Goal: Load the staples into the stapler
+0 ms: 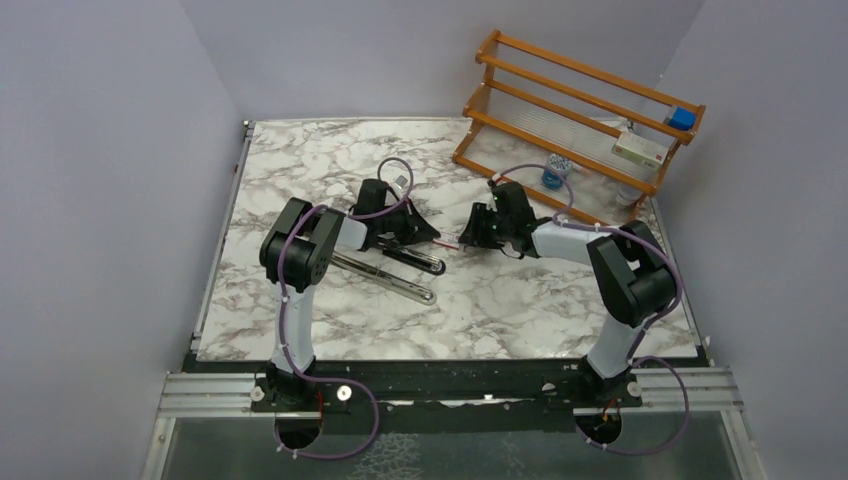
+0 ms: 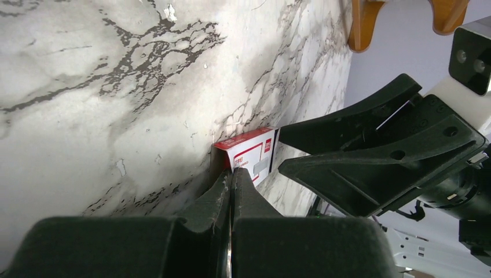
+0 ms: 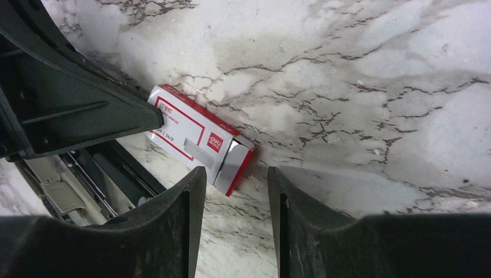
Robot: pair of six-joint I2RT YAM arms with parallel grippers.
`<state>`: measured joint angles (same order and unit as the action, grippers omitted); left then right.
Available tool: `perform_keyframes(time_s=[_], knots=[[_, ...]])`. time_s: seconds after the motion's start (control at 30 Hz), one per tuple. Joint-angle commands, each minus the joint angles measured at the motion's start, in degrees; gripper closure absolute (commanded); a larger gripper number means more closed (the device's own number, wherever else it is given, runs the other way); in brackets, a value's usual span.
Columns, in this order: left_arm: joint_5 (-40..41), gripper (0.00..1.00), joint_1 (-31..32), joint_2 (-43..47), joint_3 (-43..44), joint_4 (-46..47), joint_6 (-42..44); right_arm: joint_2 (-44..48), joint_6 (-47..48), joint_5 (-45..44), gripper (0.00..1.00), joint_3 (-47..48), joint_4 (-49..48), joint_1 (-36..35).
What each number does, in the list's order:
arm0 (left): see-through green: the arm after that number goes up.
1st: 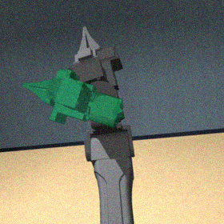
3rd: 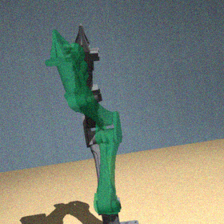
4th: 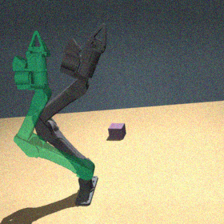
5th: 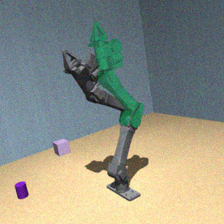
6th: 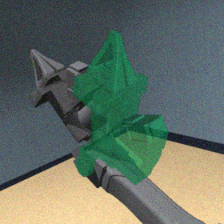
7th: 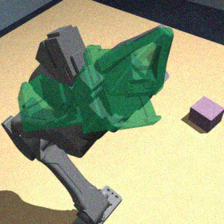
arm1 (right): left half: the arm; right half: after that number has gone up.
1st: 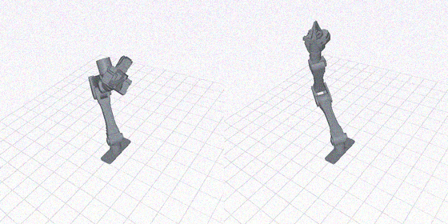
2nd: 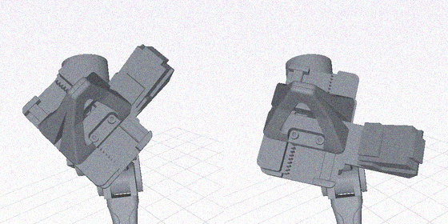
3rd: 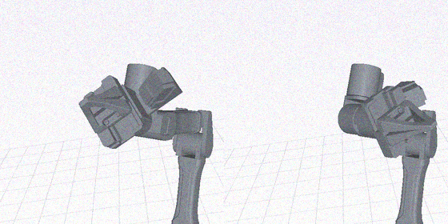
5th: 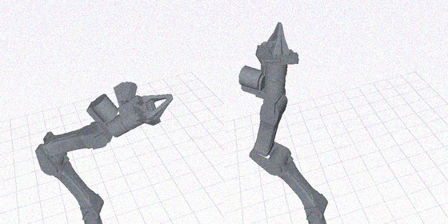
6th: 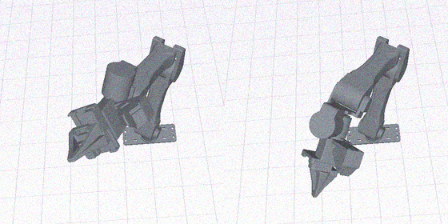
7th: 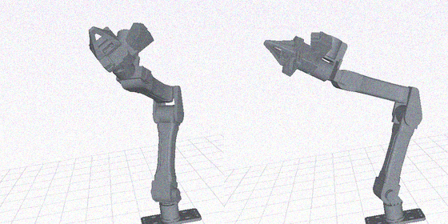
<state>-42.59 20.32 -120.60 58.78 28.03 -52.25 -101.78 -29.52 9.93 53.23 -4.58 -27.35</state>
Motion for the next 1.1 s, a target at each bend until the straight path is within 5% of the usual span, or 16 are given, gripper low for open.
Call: perform_keyframes(time_s=[0.0,0.57,1.07], knots=[[3.3,1.0,-0.5,0.3,-0.1,1.6,-1.3,-2.6,-2.7,2.1,0.54,-0.3,-2.8,0.6],[1.9,1.0,-0.9,-0.5,0.8,1.8,-1.3,-3.8,-4.0,3.4,0.74,-1.4,-5.0,1.2],[1.4,1.0,-0.9,-1.1,0.8,1.7,-1.3,-5.6,-5.5,4.3,0.75,-1.8,-7.6,1.4]])
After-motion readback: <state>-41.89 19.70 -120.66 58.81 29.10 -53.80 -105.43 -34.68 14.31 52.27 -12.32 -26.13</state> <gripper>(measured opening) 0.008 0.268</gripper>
